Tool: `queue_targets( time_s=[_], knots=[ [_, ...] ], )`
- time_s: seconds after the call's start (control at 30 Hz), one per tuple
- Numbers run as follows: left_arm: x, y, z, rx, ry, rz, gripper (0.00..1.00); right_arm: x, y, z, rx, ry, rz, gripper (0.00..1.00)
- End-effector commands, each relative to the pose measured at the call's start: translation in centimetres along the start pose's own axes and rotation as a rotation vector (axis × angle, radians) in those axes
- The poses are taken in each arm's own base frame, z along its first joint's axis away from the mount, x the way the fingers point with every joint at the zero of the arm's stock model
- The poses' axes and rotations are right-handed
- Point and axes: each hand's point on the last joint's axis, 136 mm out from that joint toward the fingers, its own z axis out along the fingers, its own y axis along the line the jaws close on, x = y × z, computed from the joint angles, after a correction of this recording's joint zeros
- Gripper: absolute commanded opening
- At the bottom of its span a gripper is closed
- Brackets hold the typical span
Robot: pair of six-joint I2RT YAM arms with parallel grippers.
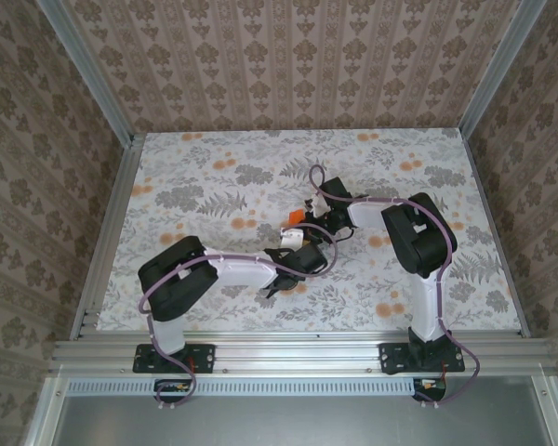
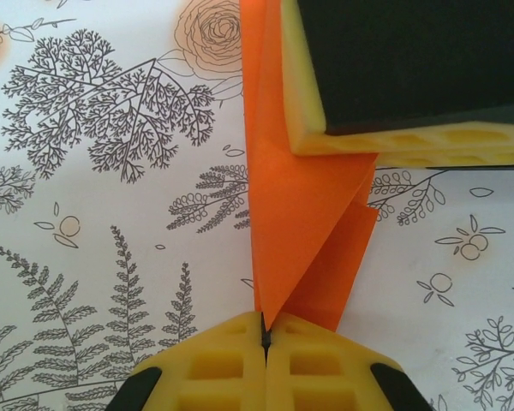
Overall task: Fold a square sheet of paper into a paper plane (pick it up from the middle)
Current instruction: Fold the wing for the fifth time at the center of the table.
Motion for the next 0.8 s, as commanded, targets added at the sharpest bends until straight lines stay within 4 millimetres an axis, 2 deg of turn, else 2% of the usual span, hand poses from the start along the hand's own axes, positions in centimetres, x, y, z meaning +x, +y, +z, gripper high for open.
queue_targets(
  time_s=[0.0, 0.57, 0.77],
  knots=[
    [-0.7, -0.1, -0.3, -0.056, -0.025, 0.052, 0.04, 2.3, -5.8, 1.3, 0.166, 0.057, 0.129, 0.16],
    [-0.3, -1.5, -0.5, -0.235, -0.025, 0.294, 0.0, 2.2, -6.3, 1.2, 0.165, 0.062, 0.142, 0.16],
    [-0.2, -2.1, -0.6, -0.188, -0.008, 0.28, 0.05, 2.2, -6.3, 1.1, 0.166, 0.064, 0.139, 0.16]
  ],
)
